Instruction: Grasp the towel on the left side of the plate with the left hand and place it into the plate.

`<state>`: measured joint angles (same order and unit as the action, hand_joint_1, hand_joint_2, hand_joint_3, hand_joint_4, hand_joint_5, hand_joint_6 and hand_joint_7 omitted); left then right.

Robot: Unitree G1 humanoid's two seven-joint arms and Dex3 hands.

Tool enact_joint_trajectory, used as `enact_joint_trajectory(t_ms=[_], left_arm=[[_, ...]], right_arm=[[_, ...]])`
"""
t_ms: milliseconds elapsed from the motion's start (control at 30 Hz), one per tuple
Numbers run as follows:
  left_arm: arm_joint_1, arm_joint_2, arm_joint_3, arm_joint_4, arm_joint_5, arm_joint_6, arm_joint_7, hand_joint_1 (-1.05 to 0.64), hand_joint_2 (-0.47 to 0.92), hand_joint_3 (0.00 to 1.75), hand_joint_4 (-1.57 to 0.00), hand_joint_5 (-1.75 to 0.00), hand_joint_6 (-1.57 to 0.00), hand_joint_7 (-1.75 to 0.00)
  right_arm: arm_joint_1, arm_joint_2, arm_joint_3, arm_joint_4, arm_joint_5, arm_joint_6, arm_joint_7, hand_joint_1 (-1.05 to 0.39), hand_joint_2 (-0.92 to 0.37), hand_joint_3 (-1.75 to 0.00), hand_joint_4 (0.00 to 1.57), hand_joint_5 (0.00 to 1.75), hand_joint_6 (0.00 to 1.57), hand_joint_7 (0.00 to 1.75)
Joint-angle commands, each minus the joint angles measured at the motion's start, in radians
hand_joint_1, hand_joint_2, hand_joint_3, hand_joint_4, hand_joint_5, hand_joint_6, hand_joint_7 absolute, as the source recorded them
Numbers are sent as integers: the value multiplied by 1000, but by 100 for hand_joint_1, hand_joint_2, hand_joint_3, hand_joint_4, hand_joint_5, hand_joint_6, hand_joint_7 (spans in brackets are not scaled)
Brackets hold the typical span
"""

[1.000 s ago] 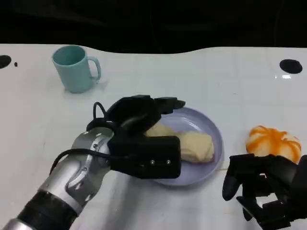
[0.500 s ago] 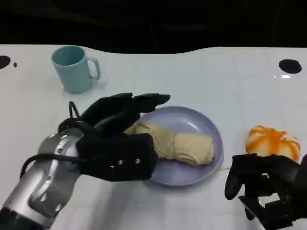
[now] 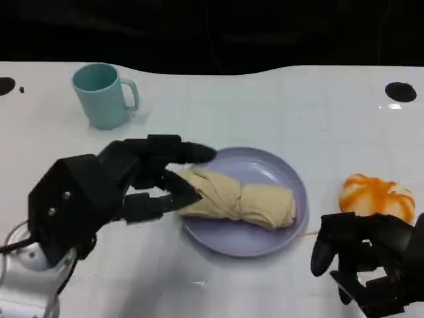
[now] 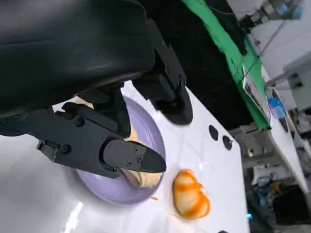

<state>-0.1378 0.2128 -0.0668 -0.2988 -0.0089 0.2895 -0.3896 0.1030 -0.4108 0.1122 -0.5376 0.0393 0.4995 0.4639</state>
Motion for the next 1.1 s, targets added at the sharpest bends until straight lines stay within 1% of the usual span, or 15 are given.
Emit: enact_joint_trajectory(t_ms=[33, 67, 100, 167, 233, 300, 333, 367, 433, 567, 733, 900, 1100], left_arm=[[86, -27, 50, -138, -72, 133, 48, -10, 59, 105, -83, -143, -87, -109], [104, -34, 56, -166, -84, 158, 58, -9, 51, 121, -86, -152, -87, -125], [119, -43, 64, -192, -100, 186, 70, -9, 47, 127, -87, -156, -87, -131], [149, -81, 91, -258, -157, 283, 109, -10, 43, 134, -90, -164, -88, -141], [174, -108, 114, -317, -214, 376, 136, -10, 41, 138, -89, -169, -86, -147], [199, -122, 127, -369, -258, 455, 156, -11, 41, 139, -87, -173, -82, -154], [212, -126, 130, -382, -277, 477, 160, -11, 41, 139, -87, -174, -81, -155], [221, -128, 132, -382, -292, 492, 162, -11, 44, 140, -86, -174, -77, -161], [220, -137, 148, -358, -328, 535, 169, -10, 46, 141, -85, -175, -73, -167], [193, -134, 162, -284, -364, 568, 175, -9, 46, 142, -85, -175, -73, -172], [173, -112, 162, -206, -375, 548, 152, -7, 48, 141, -82, -175, -70, -174], [165, -101, 166, -180, -392, 540, 149, -8, 48, 140, -83, -175, -70, -175], [170, -64, 159, -172, -392, 529, 137, -10, 46, 141, -84, -175, -73, -172]], right_arm=[[-3, -14, -10, -7, 11, 5, 4, 6, -60, -106, 69, 166, 68, 142], [-3, -13, -11, -7, 13, 7, 4, 6, -60, -106, 69, 167, 68, 142], [-3, -13, -13, -8, 15, 10, 5, 6, -60, -106, 69, 167, 68, 142], [-2, -15, -13, -4, 14, 0, 6, 6, -60, -106, 69, 167, 68, 142], [-2, -16, -14, -3, 15, -7, 7, 6, -60, -106, 69, 167, 68, 142], [-1, -17, -17, -3, 17, -7, 8, 6, -59, -106, 69, 168, 68, 142], [-1, -18, -19, -3, 18, -8, 9, 6, -59, -106, 69, 168, 68, 142], [-1, -18, -21, 0, 20, -10, 10, 6, -59, -107, 69, 168, 68, 142], [0, -19, -23, 9, 21, -21, 13, 6, -59, -107, 69, 168, 68, 142], [11, -23, -33, 25, 23, -39, 20, 6, -60, -107, 69, 168, 67, 142], [27, -25, -39, 27, 18, -53, 19, 7, -60, -107, 69, 168, 67, 143], [32, -24, -35, 37, 11, -74, 14, 7, -60, -107, 69, 168, 68, 144], [28, -17, -24, 53, 3, -102, 10, 8, -60, -108, 70, 169, 68, 144]])
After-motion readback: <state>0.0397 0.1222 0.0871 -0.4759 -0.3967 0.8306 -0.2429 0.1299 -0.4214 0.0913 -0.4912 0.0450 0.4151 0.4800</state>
